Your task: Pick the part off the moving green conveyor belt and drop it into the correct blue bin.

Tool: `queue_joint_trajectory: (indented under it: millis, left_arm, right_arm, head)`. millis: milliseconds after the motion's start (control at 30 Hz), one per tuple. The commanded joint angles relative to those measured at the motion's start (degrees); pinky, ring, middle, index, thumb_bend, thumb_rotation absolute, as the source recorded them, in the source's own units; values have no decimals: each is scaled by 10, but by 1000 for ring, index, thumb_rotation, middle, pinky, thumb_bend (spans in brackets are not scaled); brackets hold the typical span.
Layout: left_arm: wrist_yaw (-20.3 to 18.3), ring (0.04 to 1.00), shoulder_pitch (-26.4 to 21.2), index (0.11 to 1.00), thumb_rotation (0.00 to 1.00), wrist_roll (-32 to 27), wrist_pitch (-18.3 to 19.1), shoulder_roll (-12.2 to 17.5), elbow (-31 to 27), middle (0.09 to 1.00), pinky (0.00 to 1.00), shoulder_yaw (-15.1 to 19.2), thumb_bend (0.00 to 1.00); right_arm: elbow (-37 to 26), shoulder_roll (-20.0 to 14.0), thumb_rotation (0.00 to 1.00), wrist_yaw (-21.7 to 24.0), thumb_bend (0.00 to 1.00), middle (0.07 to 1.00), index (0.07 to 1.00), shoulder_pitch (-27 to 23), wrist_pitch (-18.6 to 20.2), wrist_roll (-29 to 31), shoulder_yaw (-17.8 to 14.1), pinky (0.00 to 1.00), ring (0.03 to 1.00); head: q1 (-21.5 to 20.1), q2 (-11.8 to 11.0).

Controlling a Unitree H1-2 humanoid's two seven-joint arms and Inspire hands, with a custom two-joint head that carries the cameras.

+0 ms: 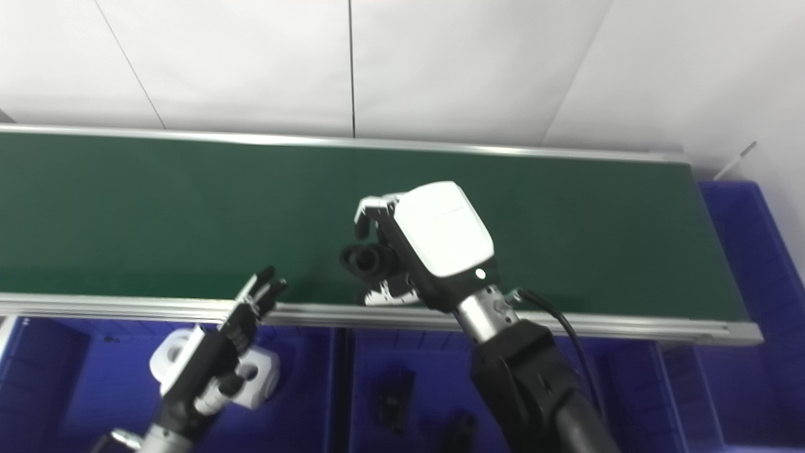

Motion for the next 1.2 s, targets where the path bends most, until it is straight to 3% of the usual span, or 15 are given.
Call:
queue_joint_trajectory:
  millis: [0,200,433,700,833,1033,1100,1133,1167]
  left_arm:
    - [-6,985,-7,1000,865,-13,8,5,-26,934,1000,5,925]
    - [-12,968,-14,1000,898,-10,37,19,-47,936,965,21,925]
    - [-14,964,-17,1000,903,-6,48,20,-59,932,966,27,913]
    - [-17,964,-20,1000,898,-13,44,21,-54,932,974,32,915]
    - [-21,971,-22,1000,888,-21,43,22,-53,936,988,34,903]
    - [-23,969,-25,1000,901,-18,42,21,-52,931,978,33,916]
    - [-24,971,-25,1000,899,-18,43,21,-53,934,979,32,908]
    - [-23,971,-25,1000,899,-17,44,20,-53,934,978,32,907]
    - [-22,967,-25,1000,899,-14,45,19,-53,930,972,32,914]
  right_arm:
    - [-34,3,125,7,512,254,487,11,-22,2,-15,96,149]
    - [-60,5,129,45,511,286,488,81,-23,-23,-36,104,169]
    - [-47,9,131,64,509,306,487,147,-25,-46,-56,124,188]
    - [2,18,128,52,509,269,488,162,-30,-93,-55,97,160]
    - [27,27,129,70,509,273,490,160,-22,-140,-51,101,164]
    - [46,52,166,142,518,517,495,157,-13,-243,-59,309,407]
    - [49,57,418,152,822,604,611,157,-18,-267,-61,424,506]
    - [50,58,438,152,846,613,621,158,-21,-276,-62,436,516]
    - [51,59,522,153,916,653,638,158,-23,-281,-62,499,562]
  head:
    - [1,0]
    - [-27,13]
    - [-30,20]
    - [-43,20]
    - [-44,21]
    - [-44,21]
    - [-43,21]
    - [-41,20]
    - [-41,20]
